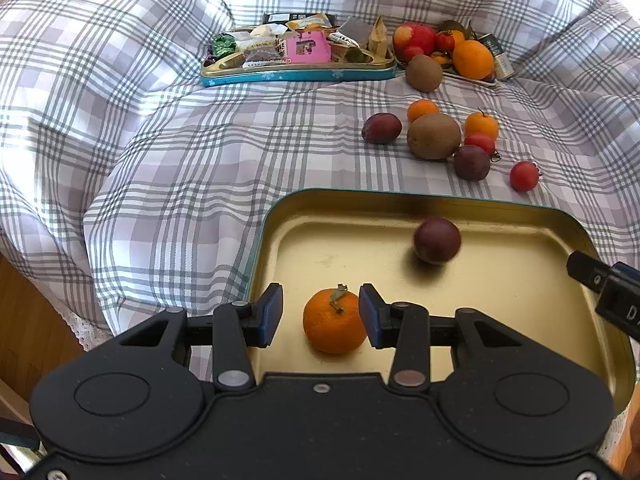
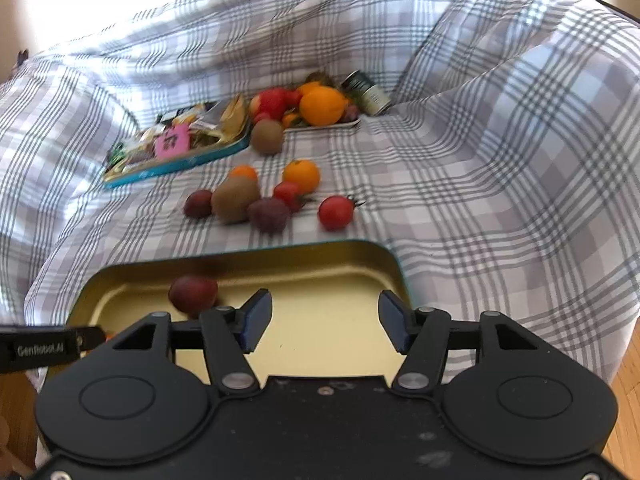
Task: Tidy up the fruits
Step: 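Move both open tools back toward the remaining fruits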
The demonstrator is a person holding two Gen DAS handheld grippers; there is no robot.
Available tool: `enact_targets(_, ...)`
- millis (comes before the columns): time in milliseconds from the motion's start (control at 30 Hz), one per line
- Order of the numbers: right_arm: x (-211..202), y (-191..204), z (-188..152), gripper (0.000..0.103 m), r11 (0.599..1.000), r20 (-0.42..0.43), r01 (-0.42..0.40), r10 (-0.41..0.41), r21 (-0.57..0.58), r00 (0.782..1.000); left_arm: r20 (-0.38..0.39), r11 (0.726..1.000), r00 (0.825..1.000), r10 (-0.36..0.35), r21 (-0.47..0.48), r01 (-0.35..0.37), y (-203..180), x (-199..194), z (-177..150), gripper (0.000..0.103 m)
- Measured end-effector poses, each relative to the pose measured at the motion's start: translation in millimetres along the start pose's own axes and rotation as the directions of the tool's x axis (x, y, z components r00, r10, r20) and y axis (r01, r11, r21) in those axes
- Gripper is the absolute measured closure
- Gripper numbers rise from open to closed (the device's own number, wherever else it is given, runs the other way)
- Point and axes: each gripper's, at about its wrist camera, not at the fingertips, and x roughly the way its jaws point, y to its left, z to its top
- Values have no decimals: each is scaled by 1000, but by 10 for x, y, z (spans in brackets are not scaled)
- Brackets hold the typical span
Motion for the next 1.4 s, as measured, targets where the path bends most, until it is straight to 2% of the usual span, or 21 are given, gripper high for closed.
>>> enact_targets(67, 13, -28, 20, 36, 1000, -4, -2, 2, 16, 1000, -6, 1000, 1000, -4, -4, 4, 1, 10, 6, 53)
enact_targets(833, 211, 56, 150, 36, 1000, -46, -18, 17, -9, 999, -16, 999, 999, -34, -4, 34, 27, 107, 162, 53)
enact_targets(1067, 315, 99, 232, 36, 1000, -38, 1, -2, -28, 999, -3, 1000, 1000, -28, -3, 28, 37, 172, 280, 53)
enact_targets(1267, 401, 141, 327, 36, 998, 23, 40, -39, -48, 999, 19, 999, 999, -29, 21, 28, 25, 237, 424, 53)
enact_targets(1400, 488, 155, 441, 36, 997, 34, 35, -32, -66, 999, 47, 999, 999, -27, 40, 25, 7, 280, 522, 53)
